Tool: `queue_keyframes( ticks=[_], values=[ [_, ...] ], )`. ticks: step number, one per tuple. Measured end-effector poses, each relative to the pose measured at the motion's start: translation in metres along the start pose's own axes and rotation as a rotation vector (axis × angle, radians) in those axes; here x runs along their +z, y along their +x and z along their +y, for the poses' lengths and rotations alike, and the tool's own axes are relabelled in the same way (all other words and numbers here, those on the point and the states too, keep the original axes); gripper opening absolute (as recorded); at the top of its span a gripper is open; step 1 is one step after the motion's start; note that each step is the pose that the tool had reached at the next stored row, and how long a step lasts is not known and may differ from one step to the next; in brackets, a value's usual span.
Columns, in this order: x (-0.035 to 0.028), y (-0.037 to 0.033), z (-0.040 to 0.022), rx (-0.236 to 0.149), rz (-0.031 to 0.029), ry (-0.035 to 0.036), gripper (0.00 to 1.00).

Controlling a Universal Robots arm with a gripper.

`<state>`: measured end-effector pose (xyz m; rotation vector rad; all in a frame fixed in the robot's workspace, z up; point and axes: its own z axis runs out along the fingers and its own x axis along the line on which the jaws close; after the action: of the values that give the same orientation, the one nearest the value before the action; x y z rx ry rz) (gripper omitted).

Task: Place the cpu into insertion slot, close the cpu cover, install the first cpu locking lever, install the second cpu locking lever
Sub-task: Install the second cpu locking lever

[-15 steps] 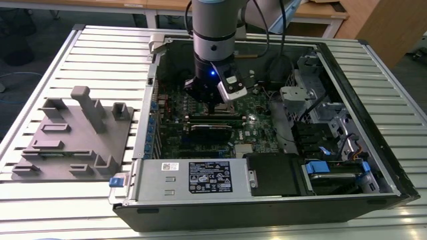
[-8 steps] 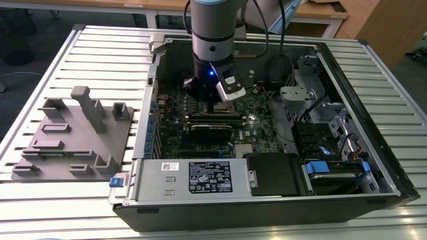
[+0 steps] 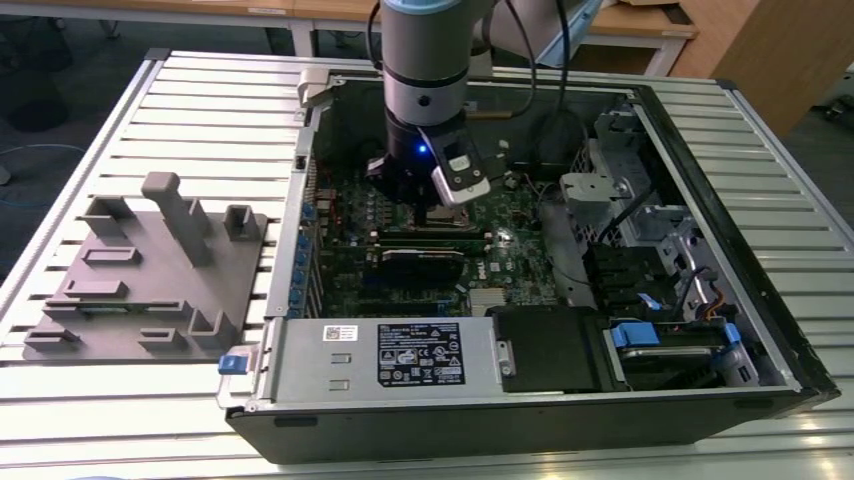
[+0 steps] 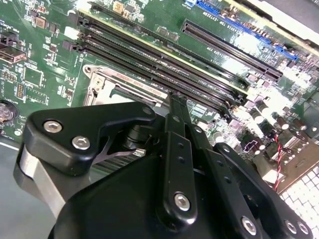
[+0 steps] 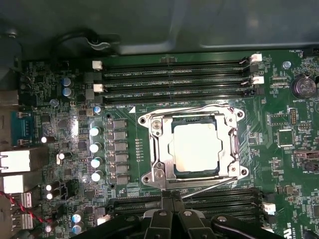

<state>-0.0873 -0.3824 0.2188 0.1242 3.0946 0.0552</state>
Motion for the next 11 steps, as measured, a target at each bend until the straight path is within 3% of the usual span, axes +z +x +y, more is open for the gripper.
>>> queue_keyframes(
  ticks=[11],
  values=[
    [0.0021,0.0066,-0.0027,0.0,0.0,-0.0014,0.1]
  ],
)
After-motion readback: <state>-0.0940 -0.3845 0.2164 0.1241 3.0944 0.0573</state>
